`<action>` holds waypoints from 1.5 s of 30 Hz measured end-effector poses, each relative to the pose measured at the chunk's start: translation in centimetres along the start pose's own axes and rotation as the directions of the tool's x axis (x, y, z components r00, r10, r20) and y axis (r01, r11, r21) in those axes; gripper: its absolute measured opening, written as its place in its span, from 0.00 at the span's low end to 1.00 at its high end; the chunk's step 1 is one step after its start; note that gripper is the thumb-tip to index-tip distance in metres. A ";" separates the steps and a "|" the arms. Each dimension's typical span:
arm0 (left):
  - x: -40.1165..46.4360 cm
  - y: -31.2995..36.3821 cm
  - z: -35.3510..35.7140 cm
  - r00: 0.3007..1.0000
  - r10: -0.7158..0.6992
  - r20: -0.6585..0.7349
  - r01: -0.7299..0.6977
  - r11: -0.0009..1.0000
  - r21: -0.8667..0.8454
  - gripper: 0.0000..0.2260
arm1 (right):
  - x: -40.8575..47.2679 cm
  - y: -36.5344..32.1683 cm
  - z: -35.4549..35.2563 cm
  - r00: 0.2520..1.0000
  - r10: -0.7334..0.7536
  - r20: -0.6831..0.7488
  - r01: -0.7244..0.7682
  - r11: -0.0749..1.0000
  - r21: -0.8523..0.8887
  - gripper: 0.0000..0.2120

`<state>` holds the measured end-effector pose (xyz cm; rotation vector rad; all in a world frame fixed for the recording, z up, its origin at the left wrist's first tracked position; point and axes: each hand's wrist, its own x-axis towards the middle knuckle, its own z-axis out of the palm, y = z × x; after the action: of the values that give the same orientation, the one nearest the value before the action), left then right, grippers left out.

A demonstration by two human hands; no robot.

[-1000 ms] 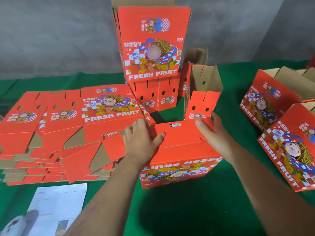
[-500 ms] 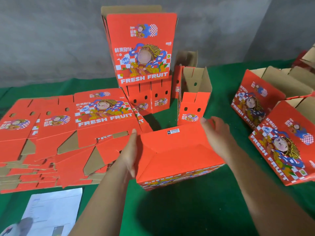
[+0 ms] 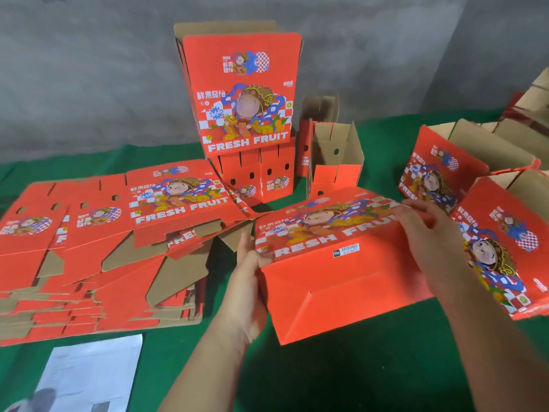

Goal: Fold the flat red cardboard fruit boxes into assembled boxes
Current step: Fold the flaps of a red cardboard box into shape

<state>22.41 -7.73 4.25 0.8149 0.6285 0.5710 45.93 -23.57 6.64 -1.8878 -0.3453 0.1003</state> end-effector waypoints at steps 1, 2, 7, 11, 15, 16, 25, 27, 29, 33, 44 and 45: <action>-0.4 -0.1 0.0 0.999 -0.041 0.001 0.041 0.999 -0.028 0.26 | 0.0 0.1 -0.3 1.000 -0.012 -0.018 0.012 1.000 0.012 0.16; -0.8 0.0 0.2 0.994 -0.109 0.007 0.109 0.993 -0.035 0.25 | 0.0 0.3 -0.5 0.999 -0.018 -0.039 0.019 1.000 0.018 0.17; -1.1 -0.7 1.1 0.948 -0.230 0.219 0.172 0.952 0.253 0.10 | 0.1 1.3 -1.7 0.992 -0.045 -0.121 0.053 0.997 0.064 0.16; -0.2 -1.2 2.7 0.987 -0.159 0.032 0.147 0.960 0.238 0.09 | 0.4 1.6 -2.7 0.963 -0.107 -0.247 0.161 0.964 0.212 0.10; 0.6 -0.1 2.1 0.954 -0.094 0.283 0.031 0.975 0.219 0.32 | 0.8 1.3 -1.9 0.953 -0.127 -0.274 0.201 0.944 0.261 0.10; 1.3 0.2 2.0 0.962 -0.031 0.272 -0.025 0.979 0.203 0.34 | 1.0 1.5 -1.4 0.958 -0.125 -0.259 0.193 0.948 0.254 0.11; 6.8 1.5 4.4 0.864 0.308 0.399 -0.471 0.775 0.421 0.40 | 3.6 2.5 0.8 0.982 -0.067 -0.179 0.086 0.991 0.099 0.30; 7.7 1.5 5.5 0.830 0.368 0.419 -0.549 0.666 0.505 0.46 | 4.4 2.2 1.0 0.984 -0.061 -0.166 0.065 0.998 0.020 0.36; 8.6 1.5 6.7 0.780 0.428 0.457 -0.626 0.528 0.573 0.47 | 5.1 1.4 1.5 0.987 -0.040 -0.156 0.030 0.998 -0.064 0.41; 10.8 2.0 8.8 0.683 0.512 0.521 -0.703 0.270 0.658 0.47 | 8.2 -1.0 3.2 0.998 -0.002 -0.055 -0.002 0.998 -0.070 0.47; 21.2 6.0 12.5 0.592 0.452 0.667 -0.717 -0.081 0.692 0.49 | 17.5 -6.8 9.8 0.974 -0.182 0.134 0.179 0.983 0.033 0.57; 21.5 5.5 13.0 0.559 0.477 0.678 -0.725 -0.116 0.679 0.48 | 18.1 -6.7 9.7 0.972 -0.184 0.145 0.180 0.983 0.037 0.58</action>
<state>44.93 3.68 9.37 2.5003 0.2493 0.9421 59.61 -7.52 11.37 -1.8211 -0.6146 0.1208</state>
